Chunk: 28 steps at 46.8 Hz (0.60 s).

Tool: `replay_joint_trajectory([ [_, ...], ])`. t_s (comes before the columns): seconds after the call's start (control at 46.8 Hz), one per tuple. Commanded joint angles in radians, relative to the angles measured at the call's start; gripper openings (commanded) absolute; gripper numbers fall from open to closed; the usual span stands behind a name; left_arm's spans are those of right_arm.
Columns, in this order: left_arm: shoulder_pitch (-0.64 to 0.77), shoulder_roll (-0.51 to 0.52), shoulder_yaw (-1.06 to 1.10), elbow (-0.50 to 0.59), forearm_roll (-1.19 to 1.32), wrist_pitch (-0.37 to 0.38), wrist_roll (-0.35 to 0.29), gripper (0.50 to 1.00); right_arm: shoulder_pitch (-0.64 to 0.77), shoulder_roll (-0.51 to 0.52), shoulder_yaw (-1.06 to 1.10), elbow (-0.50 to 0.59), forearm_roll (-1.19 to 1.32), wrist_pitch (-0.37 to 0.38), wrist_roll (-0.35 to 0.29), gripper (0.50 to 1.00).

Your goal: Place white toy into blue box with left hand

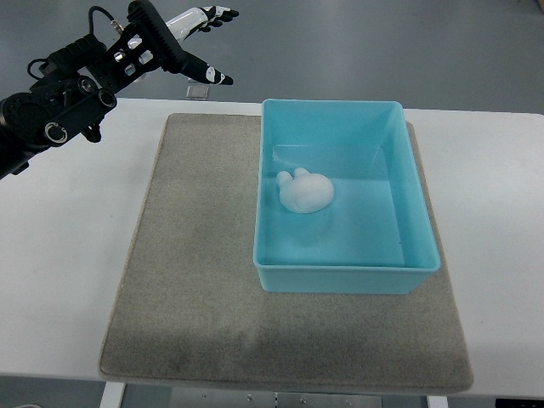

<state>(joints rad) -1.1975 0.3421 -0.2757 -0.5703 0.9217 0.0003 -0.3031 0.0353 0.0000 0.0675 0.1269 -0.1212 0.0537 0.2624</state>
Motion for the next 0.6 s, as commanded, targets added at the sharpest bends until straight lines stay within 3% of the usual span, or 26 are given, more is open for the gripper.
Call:
replay_joint_trajectory([
  [0.0,-0.001,-0.002,-0.004,0.036,-0.118,0.000,0.001,0.960,0.000,0.000,0.000,0.000,0.000,0.000,0.000,0.936],
  [0.299,-0.011,-0.003,-0.004,0.076,-0.547,0.004,0.033,0.960,0.000,0.000,0.000,-0.001,0.000,0.000,0.000,0.936],
  [0.577,-0.013,-0.011,-0.007,0.109,-0.914,0.084,0.162,0.960,0.000,0.000,0.000,0.000,0.000,0.000,0.000,0.936],
])
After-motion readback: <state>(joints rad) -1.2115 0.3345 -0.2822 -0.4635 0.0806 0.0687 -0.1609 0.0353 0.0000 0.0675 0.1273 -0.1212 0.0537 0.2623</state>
